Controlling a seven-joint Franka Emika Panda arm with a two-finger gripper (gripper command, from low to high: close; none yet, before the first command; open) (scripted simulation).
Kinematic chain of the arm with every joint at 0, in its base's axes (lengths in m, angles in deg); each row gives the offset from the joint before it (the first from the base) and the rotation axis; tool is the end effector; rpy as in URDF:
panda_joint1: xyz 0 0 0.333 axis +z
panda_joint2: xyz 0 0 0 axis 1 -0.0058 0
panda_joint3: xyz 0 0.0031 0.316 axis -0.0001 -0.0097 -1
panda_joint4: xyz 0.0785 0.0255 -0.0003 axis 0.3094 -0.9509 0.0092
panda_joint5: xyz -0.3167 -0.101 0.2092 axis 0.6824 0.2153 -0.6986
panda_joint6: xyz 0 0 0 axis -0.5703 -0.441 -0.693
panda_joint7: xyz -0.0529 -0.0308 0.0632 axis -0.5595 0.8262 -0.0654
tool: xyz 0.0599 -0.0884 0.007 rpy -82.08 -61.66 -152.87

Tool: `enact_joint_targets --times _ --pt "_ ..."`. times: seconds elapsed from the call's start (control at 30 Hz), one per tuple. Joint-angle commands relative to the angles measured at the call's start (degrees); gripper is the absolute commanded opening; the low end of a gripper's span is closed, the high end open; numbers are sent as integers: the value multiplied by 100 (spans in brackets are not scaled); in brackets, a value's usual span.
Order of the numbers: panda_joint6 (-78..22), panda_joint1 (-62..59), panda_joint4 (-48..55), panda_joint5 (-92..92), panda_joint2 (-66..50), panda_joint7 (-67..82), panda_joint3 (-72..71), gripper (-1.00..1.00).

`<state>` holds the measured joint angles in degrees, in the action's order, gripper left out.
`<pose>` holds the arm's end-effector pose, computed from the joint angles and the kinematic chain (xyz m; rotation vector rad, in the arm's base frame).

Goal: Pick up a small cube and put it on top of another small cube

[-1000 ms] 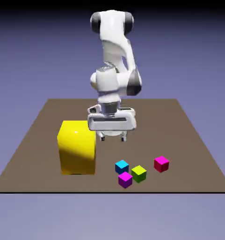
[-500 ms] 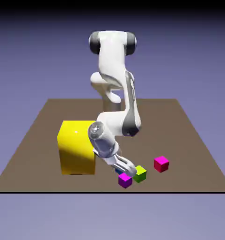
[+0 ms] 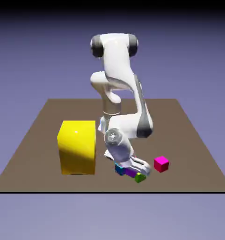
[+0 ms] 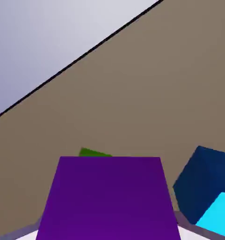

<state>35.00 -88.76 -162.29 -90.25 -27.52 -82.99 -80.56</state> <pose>0.5297 0.1076 0.1773 2.4460 -1.6062 -0.8291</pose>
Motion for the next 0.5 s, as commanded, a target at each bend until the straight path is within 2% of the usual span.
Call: enact_joint_targets --times 0.0,0.4,0.47 --pt "-72 -17 1 232 11 73 -208 -100" --pt "-891 -211 15 2751 139 1024 -2660 -100" --pt "-643 -189 -134 2847 19 965 -2593 -100"
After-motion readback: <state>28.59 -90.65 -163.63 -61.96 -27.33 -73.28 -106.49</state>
